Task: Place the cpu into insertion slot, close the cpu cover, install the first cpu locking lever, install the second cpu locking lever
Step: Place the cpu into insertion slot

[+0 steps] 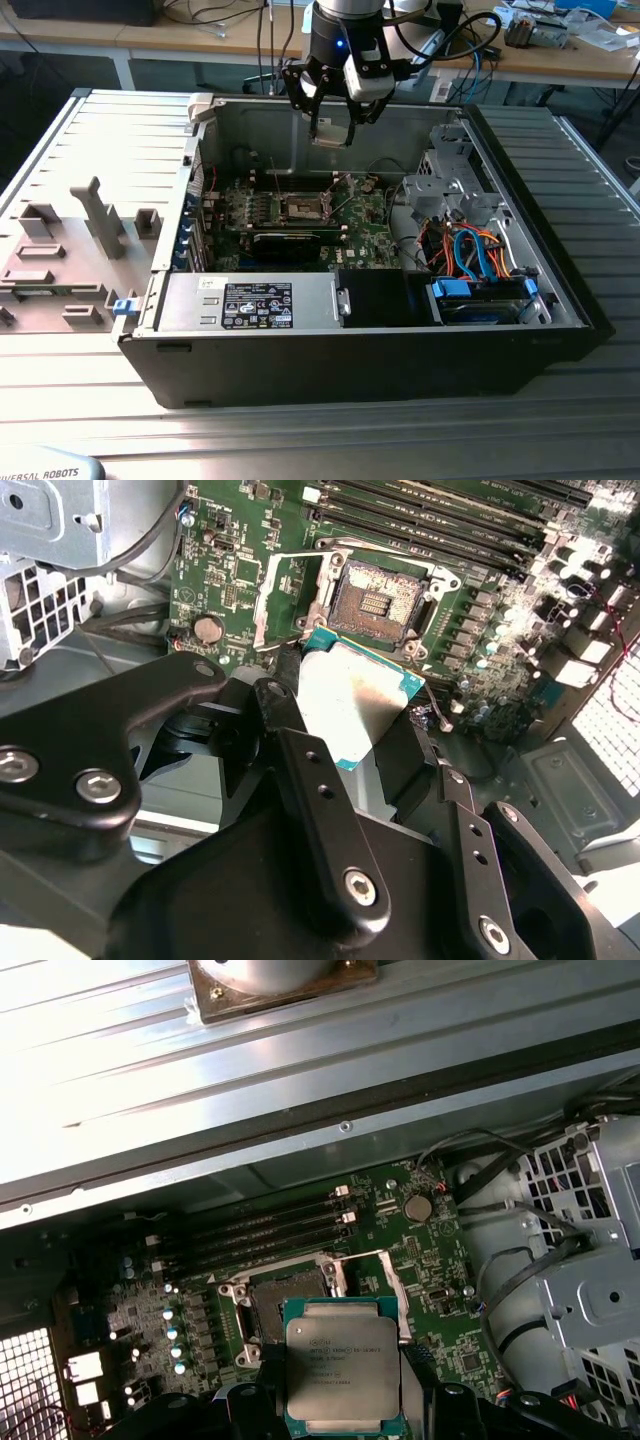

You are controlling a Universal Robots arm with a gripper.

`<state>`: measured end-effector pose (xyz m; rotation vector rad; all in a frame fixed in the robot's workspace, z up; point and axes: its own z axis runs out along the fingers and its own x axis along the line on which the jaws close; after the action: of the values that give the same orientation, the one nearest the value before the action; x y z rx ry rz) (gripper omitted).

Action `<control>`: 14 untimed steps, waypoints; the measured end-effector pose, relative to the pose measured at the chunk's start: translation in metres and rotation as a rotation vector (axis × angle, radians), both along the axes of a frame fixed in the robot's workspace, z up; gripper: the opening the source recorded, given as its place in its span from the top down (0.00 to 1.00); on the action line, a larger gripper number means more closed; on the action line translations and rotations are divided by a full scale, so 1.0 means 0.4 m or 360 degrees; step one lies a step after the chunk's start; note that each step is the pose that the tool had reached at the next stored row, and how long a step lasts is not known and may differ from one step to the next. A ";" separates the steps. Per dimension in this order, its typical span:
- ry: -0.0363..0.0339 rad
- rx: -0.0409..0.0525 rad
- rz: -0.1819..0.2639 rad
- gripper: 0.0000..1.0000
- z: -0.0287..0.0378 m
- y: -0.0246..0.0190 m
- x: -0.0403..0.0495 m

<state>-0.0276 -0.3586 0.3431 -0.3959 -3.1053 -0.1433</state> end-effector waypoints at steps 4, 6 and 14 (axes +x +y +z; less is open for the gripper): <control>0.0000 0.0000 -0.0005 0.46 0.000 0.000 0.000; 0.0000 0.0000 -0.0009 0.46 0.000 0.000 0.000; 0.0000 0.0000 -0.0020 0.46 0.000 0.000 0.000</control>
<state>-0.0276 -0.3586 0.3431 -0.4150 -3.1034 -0.1433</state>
